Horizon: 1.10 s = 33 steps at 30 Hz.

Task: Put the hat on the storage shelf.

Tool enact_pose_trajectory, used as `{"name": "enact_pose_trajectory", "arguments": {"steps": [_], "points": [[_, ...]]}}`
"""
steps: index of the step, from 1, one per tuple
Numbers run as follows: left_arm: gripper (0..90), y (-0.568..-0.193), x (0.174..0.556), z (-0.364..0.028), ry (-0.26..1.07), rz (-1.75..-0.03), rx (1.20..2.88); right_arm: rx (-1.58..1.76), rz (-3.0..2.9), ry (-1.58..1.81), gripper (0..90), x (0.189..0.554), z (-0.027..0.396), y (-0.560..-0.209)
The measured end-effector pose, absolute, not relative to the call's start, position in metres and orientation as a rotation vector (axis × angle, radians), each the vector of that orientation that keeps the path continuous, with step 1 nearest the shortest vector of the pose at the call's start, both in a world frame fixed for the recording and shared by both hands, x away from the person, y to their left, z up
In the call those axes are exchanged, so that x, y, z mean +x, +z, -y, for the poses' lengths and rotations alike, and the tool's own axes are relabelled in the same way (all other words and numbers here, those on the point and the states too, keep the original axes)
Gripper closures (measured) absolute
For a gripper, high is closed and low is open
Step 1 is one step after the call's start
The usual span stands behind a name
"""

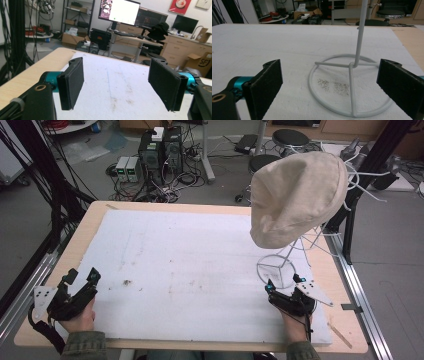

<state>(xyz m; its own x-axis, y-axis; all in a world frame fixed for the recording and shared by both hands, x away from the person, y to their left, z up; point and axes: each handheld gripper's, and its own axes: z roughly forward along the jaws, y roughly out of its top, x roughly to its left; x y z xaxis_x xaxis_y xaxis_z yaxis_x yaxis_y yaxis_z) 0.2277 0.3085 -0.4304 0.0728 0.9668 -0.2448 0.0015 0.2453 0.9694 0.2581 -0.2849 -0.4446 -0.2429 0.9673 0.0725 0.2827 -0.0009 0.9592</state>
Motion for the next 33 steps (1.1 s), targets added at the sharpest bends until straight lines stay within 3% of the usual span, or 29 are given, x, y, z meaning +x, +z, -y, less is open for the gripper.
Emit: {"name": "enact_pose_trajectory", "arguments": {"steps": [12, 33], "points": [[29.7, -0.4318, 0.2286, -0.3092, 0.892, -1.262, 1.027, 1.313, -1.6, 1.279, 5.6, 0.2585, 0.2849, -0.4449], [29.7, -0.4333, 0.2244, -0.3165, 0.871, -1.286, 0.994, 1.323, -1.614, 1.295, 5.6, 0.2616, 0.2819, -0.4454]]}}
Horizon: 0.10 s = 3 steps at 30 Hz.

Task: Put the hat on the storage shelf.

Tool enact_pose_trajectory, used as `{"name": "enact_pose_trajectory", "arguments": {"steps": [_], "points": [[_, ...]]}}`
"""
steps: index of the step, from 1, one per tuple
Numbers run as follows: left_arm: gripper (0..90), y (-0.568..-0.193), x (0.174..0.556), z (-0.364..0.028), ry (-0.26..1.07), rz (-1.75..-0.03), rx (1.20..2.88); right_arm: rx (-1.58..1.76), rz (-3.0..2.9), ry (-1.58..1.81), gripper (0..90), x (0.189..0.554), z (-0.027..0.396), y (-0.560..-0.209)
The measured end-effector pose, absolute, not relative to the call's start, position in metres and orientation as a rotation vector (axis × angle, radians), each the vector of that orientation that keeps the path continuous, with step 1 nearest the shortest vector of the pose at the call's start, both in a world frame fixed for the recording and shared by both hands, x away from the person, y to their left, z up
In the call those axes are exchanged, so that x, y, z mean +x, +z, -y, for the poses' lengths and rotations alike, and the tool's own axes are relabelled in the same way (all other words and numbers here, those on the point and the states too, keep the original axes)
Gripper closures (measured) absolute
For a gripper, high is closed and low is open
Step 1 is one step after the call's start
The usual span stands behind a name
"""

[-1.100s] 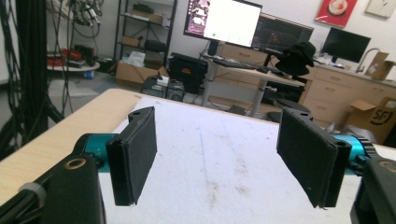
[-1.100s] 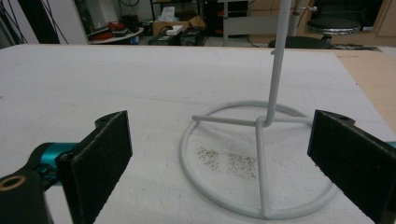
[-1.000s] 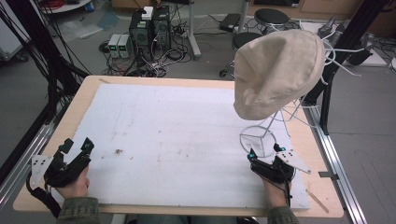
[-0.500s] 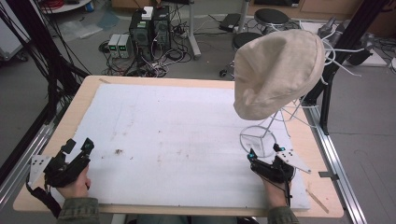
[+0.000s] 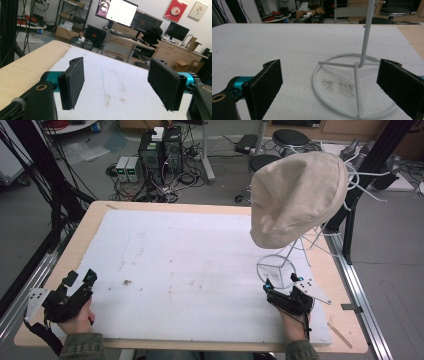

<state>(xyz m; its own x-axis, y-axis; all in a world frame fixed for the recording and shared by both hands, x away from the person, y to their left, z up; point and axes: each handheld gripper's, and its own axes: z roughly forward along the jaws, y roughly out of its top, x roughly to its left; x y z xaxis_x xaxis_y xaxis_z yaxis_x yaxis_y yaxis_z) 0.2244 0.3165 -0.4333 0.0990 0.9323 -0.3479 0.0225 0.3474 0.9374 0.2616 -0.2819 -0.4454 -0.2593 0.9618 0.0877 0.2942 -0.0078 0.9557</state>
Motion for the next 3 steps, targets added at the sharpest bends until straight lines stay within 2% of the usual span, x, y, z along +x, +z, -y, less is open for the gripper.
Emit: {"name": "enact_pose_trajectory", "arguments": {"steps": [3], "points": [[29.8, -0.4333, 0.2255, -0.3147, 0.868, -1.28, 1.002, 1.326, -1.611, 1.295, 5.6, 0.2608, 0.2821, -0.4455]]}}
